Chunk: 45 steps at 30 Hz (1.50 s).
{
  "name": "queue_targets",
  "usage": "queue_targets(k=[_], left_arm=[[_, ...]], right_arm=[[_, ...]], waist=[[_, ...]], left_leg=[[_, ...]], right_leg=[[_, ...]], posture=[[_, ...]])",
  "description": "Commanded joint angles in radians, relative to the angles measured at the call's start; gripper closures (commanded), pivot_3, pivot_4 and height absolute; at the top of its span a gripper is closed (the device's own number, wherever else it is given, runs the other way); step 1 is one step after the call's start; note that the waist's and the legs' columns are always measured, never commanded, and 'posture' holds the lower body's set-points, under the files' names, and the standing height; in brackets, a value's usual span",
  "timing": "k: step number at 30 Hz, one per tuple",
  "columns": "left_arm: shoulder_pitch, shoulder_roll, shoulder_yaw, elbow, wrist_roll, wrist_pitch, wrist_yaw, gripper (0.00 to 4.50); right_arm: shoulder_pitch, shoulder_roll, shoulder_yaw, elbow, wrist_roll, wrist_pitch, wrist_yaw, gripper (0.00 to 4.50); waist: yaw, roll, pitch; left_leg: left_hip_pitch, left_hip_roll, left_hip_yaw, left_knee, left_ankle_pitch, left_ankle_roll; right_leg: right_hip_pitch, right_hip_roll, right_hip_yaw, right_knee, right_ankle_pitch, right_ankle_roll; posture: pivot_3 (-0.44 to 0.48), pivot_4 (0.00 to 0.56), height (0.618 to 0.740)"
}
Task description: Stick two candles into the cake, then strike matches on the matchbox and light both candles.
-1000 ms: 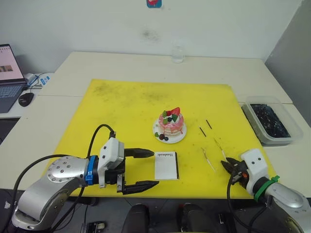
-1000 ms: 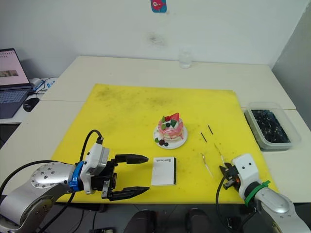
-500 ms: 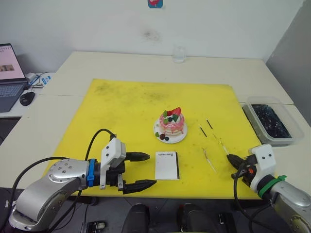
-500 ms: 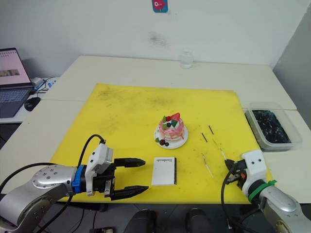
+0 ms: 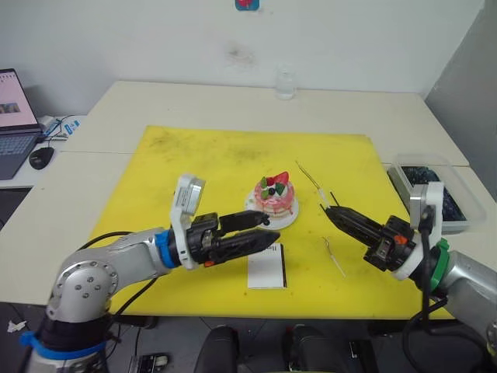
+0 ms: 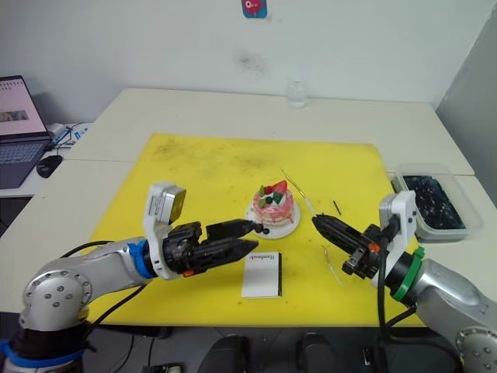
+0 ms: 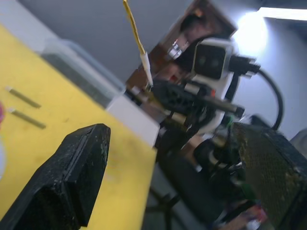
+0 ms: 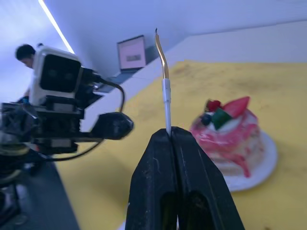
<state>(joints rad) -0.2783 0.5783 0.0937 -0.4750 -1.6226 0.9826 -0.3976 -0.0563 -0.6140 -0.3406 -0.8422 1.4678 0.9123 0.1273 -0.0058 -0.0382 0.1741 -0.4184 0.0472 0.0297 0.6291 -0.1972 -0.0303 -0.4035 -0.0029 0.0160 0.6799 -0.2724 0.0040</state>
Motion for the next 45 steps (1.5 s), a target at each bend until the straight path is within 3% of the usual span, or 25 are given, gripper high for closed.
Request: queue_targets(k=[1,10,21,24,36,45], left_arm=[[-0.033,-0.058,-0.028,-0.005,-0.097,-0.051,0.085,0.00],[-0.047,-0.173,-0.084,0.044,-0.138,-0.093,0.154,0.00],[-0.082,-0.230,-0.090,0.106,-0.150,-0.091,0.145,0.00],[-0.088,-0.236,-0.096,0.112,-0.144,-0.080,0.137,0.58],[-0.085,-0.229,-0.110,0.122,-0.109,-0.054,0.102,4.48],[-0.091,-0.221,-0.094,0.116,-0.066,-0.062,0.076,4.48]], right_arm=[[-0.012,-0.045,0.039,0.000,0.175,-0.065,-0.088,4.48],[-0.023,-0.147,0.123,-0.011,0.315,-0.158,-0.159,4.48],[-0.026,-0.196,0.178,-0.025,0.351,-0.228,-0.178,4.48],[-0.027,-0.200,0.189,-0.028,0.352,-0.241,-0.180,4.50],[-0.044,-0.201,0.231,-0.032,0.350,-0.276,-0.191,4.50],[-0.063,-0.213,0.250,-0.031,0.350,-0.279,-0.202,4.50]], waist=[[0.000,0.000,0.000],[0.001,0.000,0.000],[0.002,0.000,0.000],[0.002,0.000,0.000],[0.002,0.000,0.000],[0.002,0.000,0.000]], left_leg=[[0.000,0.000,0.000,0.000,0.000,0.000],[0.001,-0.001,0.000,0.001,0.000,0.000],[0.000,-0.001,0.000,0.001,0.000,0.000],[0.000,-0.002,0.000,0.001,0.000,0.000],[0.000,-0.001,0.000,0.001,0.000,0.000],[0.000,-0.001,0.000,0.001,0.000,0.000]], right_leg=[[0.000,0.000,0.000,0.000,0.000,0.000],[0.000,0.004,0.000,0.000,0.000,0.001],[0.000,0.005,0.000,0.000,0.000,0.000],[0.000,0.005,0.000,0.000,0.000,0.000],[0.000,0.005,0.000,0.000,0.000,0.000],[0.000,0.005,0.000,-0.001,0.000,0.000]], posture=[[0.000,0.150,0.740],[0.000,0.150,0.740],[0.000,0.150,0.740],[0.000,0.150,0.740],[0.000,0.150,0.740],[0.000,0.150,0.740]])
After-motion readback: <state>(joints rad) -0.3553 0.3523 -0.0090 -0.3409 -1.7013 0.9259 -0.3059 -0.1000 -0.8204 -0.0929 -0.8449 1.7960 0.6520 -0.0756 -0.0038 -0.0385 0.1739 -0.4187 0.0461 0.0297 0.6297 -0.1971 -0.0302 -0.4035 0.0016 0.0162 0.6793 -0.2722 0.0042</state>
